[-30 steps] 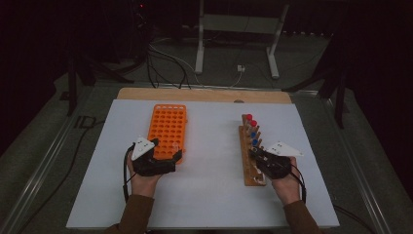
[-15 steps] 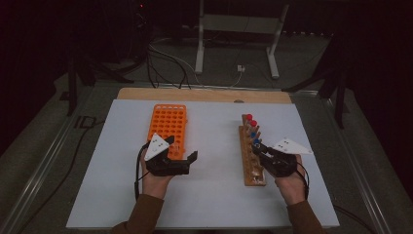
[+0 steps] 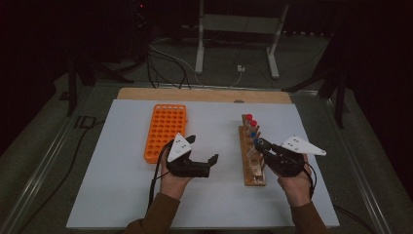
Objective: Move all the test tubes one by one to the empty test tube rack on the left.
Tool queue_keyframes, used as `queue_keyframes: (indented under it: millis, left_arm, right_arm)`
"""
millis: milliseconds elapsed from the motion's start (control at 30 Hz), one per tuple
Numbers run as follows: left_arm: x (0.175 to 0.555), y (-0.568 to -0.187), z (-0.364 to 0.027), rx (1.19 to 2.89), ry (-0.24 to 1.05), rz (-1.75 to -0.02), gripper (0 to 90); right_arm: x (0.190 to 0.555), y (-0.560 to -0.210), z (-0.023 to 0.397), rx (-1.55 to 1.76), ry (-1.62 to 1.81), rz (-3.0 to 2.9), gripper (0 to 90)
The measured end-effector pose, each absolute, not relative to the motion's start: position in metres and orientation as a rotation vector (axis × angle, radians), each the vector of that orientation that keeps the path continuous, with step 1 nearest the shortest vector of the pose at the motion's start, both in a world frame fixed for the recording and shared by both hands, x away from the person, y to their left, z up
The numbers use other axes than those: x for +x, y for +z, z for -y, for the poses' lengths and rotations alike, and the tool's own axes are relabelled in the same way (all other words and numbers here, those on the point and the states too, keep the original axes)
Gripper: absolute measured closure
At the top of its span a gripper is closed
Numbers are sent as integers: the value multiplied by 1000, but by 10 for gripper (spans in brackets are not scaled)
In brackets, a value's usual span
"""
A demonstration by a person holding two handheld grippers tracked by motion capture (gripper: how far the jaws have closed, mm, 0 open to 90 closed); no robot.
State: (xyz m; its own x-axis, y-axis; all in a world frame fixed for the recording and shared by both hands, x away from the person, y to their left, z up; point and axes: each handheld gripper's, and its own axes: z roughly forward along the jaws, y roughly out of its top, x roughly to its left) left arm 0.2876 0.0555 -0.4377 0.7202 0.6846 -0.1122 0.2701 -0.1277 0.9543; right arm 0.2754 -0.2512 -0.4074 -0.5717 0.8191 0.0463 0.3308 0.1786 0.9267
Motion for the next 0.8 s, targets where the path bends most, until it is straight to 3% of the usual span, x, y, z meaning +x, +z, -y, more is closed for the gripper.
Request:
queue_keyframes:
  millis: [500, 600, 667, 800]
  left_arm:
    - [284, -445, -1, 1879, 330, -624, 117]
    - [283, -447, 7, 1907, 343, -606, 217]
    - [284, -447, 10, 1915, 336, -586, 350]
    - [284, -449, 15, 1951, 335, -547, 530]
  right_arm:
    - [274, -416, 226, 1036, 1439, -2104, 762]
    - [273, -420, 220, 1022, 1447, -2136, 762]
    - [273, -421, 218, 1018, 1450, -2149, 762]
    - [272, -422, 214, 1003, 1449, -2163, 762]
